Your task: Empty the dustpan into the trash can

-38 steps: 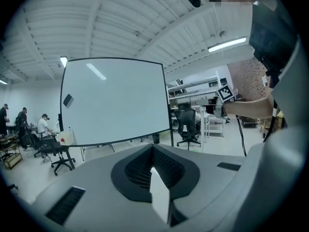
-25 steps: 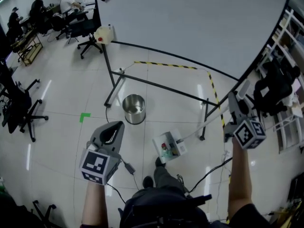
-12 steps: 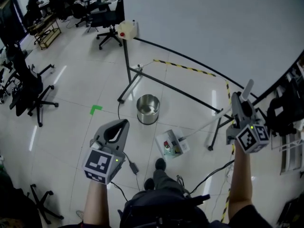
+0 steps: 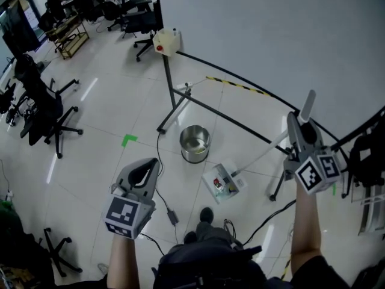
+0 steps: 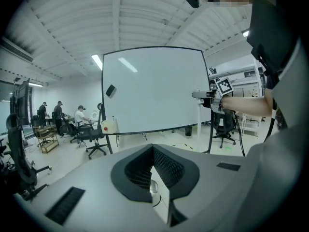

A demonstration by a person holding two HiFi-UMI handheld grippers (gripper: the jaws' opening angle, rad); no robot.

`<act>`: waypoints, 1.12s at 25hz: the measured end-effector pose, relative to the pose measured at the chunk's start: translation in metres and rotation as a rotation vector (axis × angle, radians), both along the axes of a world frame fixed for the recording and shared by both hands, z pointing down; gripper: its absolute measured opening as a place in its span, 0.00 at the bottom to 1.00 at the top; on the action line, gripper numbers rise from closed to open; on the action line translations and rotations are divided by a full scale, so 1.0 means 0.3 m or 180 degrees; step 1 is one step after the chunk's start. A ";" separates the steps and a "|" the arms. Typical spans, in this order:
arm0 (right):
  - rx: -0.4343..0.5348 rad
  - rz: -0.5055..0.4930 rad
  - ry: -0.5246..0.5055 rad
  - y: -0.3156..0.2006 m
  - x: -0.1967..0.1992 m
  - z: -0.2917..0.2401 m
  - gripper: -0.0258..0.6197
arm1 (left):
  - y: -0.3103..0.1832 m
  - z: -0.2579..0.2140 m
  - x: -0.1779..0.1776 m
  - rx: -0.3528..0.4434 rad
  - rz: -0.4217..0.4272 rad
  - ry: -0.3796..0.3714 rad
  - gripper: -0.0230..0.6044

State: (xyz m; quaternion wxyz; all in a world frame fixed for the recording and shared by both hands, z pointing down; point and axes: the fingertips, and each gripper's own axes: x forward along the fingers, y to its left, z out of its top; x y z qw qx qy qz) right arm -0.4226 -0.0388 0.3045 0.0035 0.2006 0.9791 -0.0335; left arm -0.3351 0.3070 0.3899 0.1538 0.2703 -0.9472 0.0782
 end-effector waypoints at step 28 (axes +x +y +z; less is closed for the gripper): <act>-0.0281 0.0007 -0.0041 0.182 -0.683 -0.096 0.21 | 0.194 0.094 -0.581 0.0259 -0.0052 0.0016 0.03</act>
